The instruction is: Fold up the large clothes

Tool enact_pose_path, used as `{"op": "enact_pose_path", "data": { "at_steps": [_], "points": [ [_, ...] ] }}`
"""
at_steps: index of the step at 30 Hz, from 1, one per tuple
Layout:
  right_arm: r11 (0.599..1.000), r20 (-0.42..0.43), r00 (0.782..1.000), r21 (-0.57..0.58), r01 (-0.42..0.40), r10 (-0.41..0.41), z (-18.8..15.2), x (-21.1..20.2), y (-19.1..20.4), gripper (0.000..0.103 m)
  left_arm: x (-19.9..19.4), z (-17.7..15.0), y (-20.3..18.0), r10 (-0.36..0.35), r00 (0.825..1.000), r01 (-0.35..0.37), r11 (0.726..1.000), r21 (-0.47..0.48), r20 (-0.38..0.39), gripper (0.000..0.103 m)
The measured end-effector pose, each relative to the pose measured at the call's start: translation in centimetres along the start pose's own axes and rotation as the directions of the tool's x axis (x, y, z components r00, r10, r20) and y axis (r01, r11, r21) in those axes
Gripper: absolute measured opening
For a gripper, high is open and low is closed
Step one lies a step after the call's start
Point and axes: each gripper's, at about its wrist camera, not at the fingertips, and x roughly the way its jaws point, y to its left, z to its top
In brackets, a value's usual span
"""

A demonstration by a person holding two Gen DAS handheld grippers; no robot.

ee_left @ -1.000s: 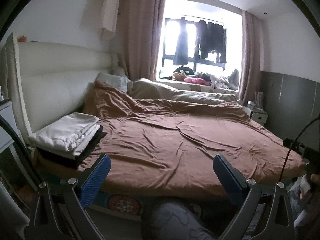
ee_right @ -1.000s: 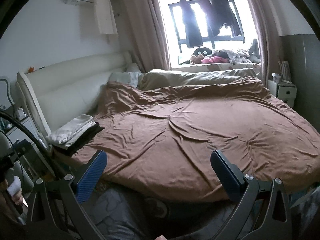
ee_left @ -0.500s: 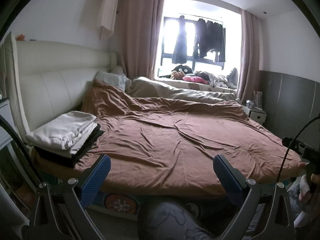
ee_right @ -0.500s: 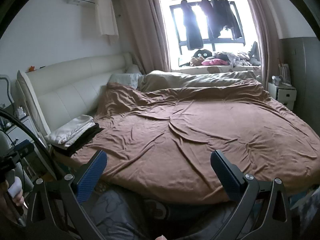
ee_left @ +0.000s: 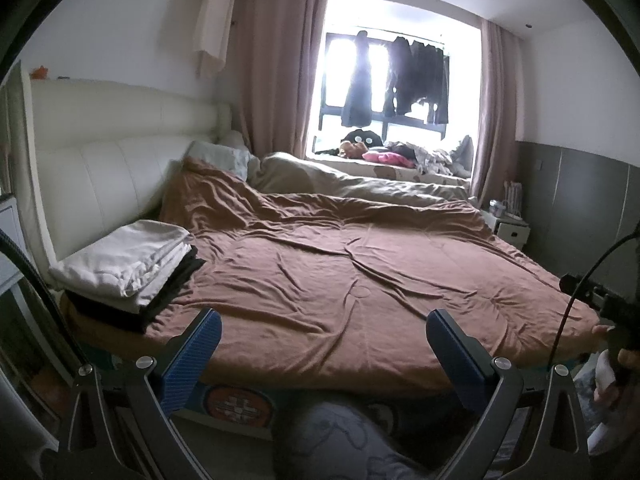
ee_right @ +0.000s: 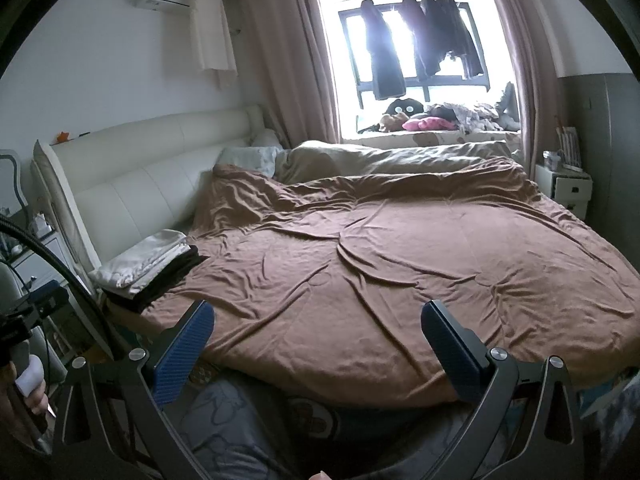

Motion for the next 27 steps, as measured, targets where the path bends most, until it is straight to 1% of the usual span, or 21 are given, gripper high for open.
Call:
{"op": "enact_pose_path", "data": {
  "at_steps": [27],
  "points": [
    [1.000, 0.003, 1.000, 0.008, 0.003, -0.003, -0.08, -0.02, -0.61, 0.103, -0.31, -0.24, -0.55, -0.006, 1.000, 0.006, 1.000, -0.012, 0.003, 0.103]
  ]
}}
